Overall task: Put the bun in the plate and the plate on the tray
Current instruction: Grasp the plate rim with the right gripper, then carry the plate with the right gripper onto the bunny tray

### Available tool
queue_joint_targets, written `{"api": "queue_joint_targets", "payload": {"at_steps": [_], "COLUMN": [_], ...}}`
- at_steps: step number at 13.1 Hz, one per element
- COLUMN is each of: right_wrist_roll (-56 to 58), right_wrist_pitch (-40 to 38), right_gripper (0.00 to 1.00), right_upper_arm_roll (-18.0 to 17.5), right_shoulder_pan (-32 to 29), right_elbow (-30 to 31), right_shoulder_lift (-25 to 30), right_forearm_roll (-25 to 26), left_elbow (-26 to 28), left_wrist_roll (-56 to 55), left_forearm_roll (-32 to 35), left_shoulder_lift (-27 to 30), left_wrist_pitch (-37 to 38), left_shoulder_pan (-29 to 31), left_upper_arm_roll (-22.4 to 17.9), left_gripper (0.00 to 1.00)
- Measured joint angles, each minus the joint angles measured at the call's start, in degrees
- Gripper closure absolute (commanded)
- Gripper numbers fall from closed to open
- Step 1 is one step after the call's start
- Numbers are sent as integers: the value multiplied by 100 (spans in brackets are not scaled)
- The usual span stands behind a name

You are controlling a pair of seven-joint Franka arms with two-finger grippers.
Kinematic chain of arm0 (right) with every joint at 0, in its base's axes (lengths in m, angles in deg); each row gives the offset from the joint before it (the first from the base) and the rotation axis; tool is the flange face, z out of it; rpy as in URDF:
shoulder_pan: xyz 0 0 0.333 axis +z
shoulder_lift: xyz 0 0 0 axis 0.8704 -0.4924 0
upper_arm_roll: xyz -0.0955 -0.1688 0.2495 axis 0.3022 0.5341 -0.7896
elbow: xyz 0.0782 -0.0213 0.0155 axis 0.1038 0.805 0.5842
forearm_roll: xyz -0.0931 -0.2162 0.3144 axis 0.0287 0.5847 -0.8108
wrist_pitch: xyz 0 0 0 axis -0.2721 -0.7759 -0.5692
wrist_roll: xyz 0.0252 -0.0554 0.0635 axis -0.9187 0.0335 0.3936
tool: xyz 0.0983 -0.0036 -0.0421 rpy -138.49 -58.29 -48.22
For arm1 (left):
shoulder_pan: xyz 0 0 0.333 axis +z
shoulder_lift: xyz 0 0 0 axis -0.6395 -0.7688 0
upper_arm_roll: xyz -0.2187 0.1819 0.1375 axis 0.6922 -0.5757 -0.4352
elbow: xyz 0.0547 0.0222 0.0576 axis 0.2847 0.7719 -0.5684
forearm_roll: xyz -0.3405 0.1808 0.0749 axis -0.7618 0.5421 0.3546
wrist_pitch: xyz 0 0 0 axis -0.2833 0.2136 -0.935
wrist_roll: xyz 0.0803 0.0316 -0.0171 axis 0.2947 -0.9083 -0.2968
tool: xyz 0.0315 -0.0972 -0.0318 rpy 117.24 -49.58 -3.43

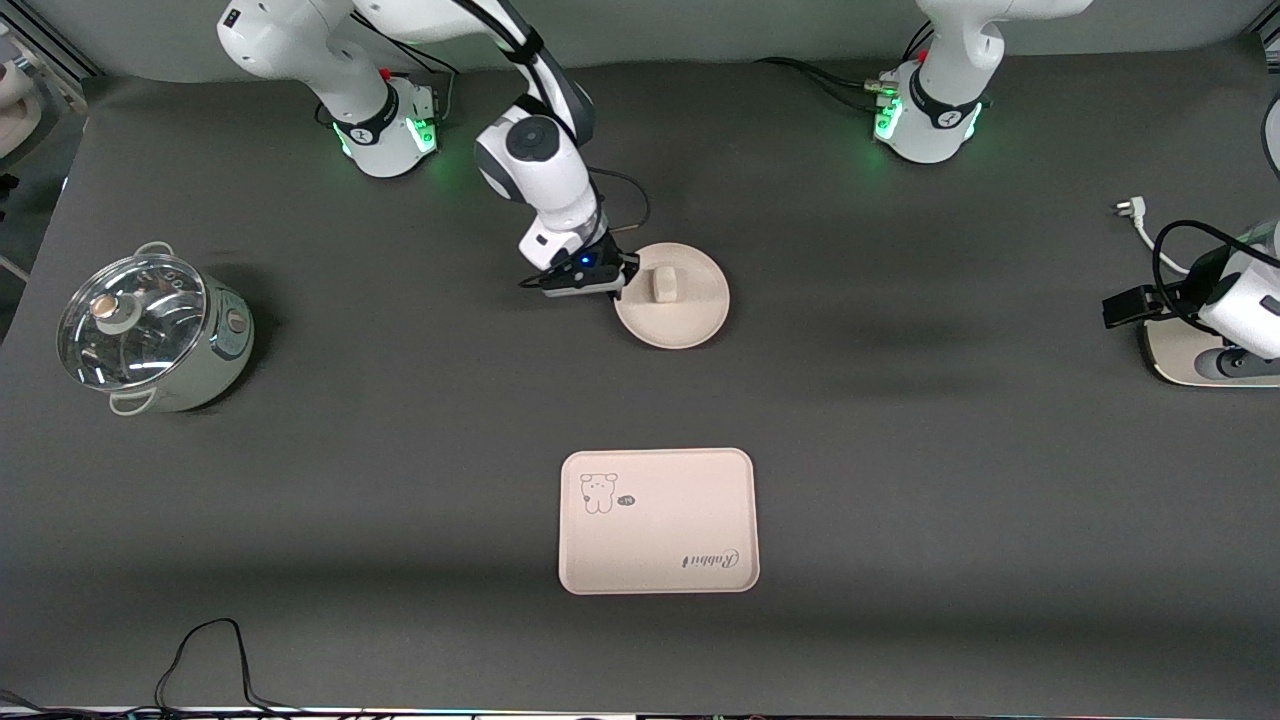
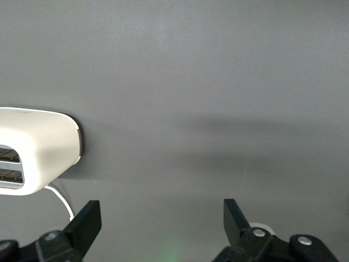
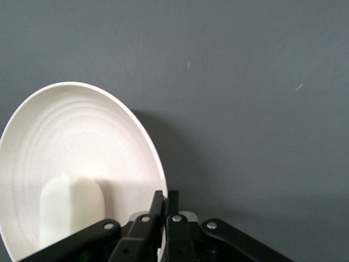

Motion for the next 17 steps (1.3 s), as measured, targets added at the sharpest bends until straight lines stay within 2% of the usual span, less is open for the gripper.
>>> {"api": "queue_joint_targets", "payload": {"at_steps": [3, 4, 6, 9, 15, 17], "right_wrist_roll": [741, 930, 1008, 1224, 1426, 1431], "right_wrist_pitch": [-423, -437, -435, -513, -1871, -1994], "right_gripper": [97, 97, 97, 97, 97, 97], "right_upper_arm_roll": [8, 8, 16, 27, 45, 46], "right_shoulder_pan": [-195, -194, -259, -716, -1814, -1998], "right_elbow": [-101, -153, -399, -1401, -4855, -5754], "right_shoulder_lift": [664, 717, 570, -224, -2378, -3100], "right_forearm_roll": [-832, -1078, -1192, -1193, -1196, -1196], "left_elbow": [-1, -2, -4, -9, -17, -20], "left_wrist_roll": [4, 4, 6, 8, 13, 15], "left_forearm_roll": [0, 0, 0, 0, 0, 0], "left_shoulder_lift": [-1, -2, -4, -8, -18, -21], "left_wrist_pitch": [0, 0, 0, 0, 0, 0], "left_shoulder_pan": [0, 0, 0, 0, 0, 0], "left_upper_arm_roll": [4, 4, 5, 6, 10, 10], "left_gripper": [0, 0, 0, 0, 0, 0]}}
